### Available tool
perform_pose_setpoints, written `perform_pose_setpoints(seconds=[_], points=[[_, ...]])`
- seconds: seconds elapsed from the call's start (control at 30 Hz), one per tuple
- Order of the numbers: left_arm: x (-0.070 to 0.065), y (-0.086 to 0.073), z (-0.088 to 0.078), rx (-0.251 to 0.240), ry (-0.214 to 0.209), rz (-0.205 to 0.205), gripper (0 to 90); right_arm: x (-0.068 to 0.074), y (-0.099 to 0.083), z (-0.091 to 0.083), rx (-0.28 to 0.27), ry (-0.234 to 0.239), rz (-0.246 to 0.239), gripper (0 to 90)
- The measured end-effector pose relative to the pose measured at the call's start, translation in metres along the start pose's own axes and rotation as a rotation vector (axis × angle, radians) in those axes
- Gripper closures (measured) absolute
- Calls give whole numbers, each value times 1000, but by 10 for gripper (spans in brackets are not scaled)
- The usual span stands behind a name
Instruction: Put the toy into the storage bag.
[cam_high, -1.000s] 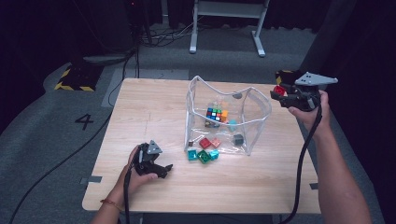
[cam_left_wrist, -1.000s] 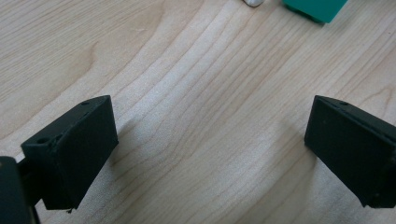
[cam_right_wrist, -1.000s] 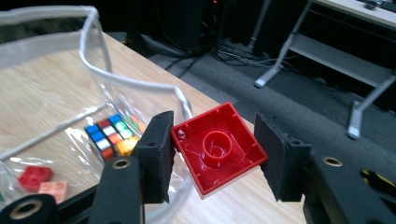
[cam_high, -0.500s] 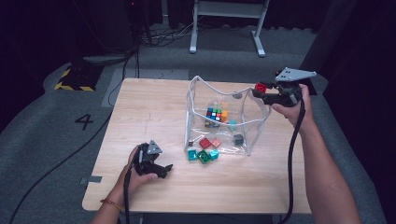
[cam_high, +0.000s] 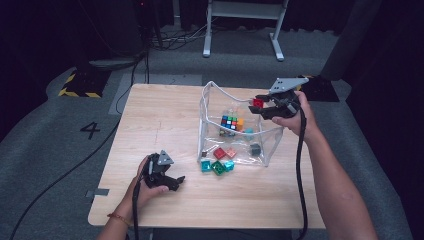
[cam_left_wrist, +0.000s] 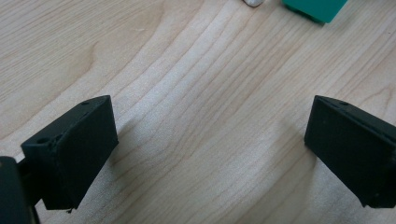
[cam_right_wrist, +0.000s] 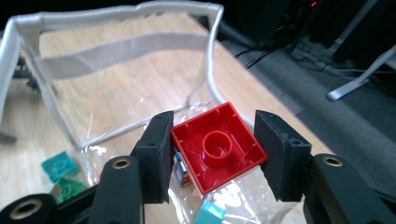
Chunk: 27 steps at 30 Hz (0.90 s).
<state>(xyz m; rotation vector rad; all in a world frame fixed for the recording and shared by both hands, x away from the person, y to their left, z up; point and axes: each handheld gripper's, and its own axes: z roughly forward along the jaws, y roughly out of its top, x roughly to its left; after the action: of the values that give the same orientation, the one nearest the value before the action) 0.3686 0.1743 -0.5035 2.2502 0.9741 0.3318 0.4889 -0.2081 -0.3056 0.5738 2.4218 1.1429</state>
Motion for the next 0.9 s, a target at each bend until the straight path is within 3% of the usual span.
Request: perform_pose_setpoints(seconds=[0.33,0.47,0.6,0.77,0.9], points=[[0,0,0,0,0,0,27,-1,2,15,173,25,-49,494],[0,0,0,0,0,0,27,-3,1,17,201,42,-73,493],[0,0,0,0,0,0,27,-5,-2,20,267,55,-104,493],[0,0,0,0,0,0,27,-9,-8,24,352,70,-83,492],[0,0,0,0,0,0,27,-13,-13,27,434,42,-64,491]])
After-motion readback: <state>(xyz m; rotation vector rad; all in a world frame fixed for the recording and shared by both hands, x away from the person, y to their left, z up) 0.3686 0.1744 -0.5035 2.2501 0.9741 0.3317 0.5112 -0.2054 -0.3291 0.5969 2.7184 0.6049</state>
